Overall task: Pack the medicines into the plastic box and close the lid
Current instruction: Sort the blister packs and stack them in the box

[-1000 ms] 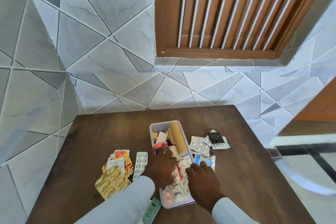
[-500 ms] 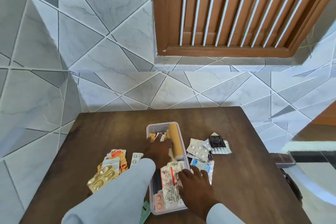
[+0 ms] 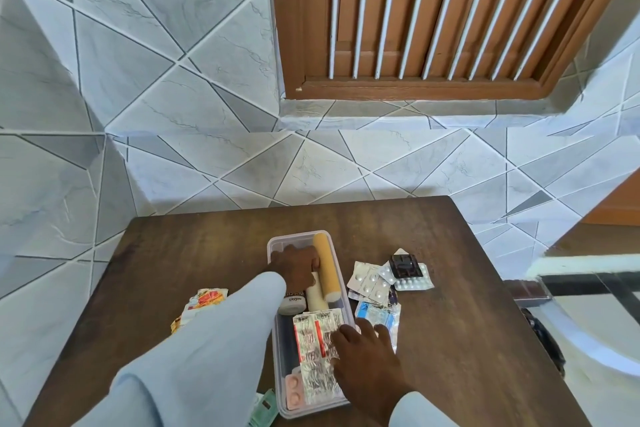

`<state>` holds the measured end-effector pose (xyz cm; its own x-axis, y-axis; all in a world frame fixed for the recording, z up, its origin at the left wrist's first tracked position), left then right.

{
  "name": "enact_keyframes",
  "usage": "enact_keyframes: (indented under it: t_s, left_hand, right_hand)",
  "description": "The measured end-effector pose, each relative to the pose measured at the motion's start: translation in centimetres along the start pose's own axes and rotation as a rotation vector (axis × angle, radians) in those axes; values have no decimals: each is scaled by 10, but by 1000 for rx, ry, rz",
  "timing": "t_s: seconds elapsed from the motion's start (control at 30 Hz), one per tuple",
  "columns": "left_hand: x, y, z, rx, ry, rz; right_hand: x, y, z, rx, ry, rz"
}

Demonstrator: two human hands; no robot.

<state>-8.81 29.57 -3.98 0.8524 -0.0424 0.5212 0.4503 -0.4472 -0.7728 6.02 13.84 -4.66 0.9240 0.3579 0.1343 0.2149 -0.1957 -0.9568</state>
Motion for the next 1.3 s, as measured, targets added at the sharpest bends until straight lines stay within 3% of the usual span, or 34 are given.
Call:
enact_keyframes:
  t_s: [0.13,0.3,0.47,0.87,1.03,1.17,1.3]
  left_hand:
    - [1,2,-4,30,94,166]
    - [-11,20,-13,198,58,65]
    - [-9,21,-8,75,-24,-183]
    - [-3,13,10,61,-32,-209]
    - [0,6,-2,236,52,-197]
    - [0,24,-22,201,149,10]
    - [-4,18,-32,272,197,-74]
  right_hand:
    - [-5,5,7,56,27,-45]
    - [-11,13,21,47,-30,-78]
    - [-17,18,23,-4,4,-57]
    - [-16,7,14,-40,-95,7]
    - [-15,8,17,-17,-85,-10]
    - [-18,13,17,17,-50,-71]
    - [-13,9,20,92,-13,-77]
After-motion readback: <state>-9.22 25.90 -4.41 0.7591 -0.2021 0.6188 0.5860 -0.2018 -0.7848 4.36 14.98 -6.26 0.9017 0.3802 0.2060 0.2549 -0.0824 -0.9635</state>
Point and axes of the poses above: each hand's wrist, its own z-axis towards the middle knuckle, its own y-axis out of the palm, x = y × z, the point moved 2 cm from there along z, towards the middle knuckle, and after that the axes turned 13 degrees about -z, right-handed, at the moved point
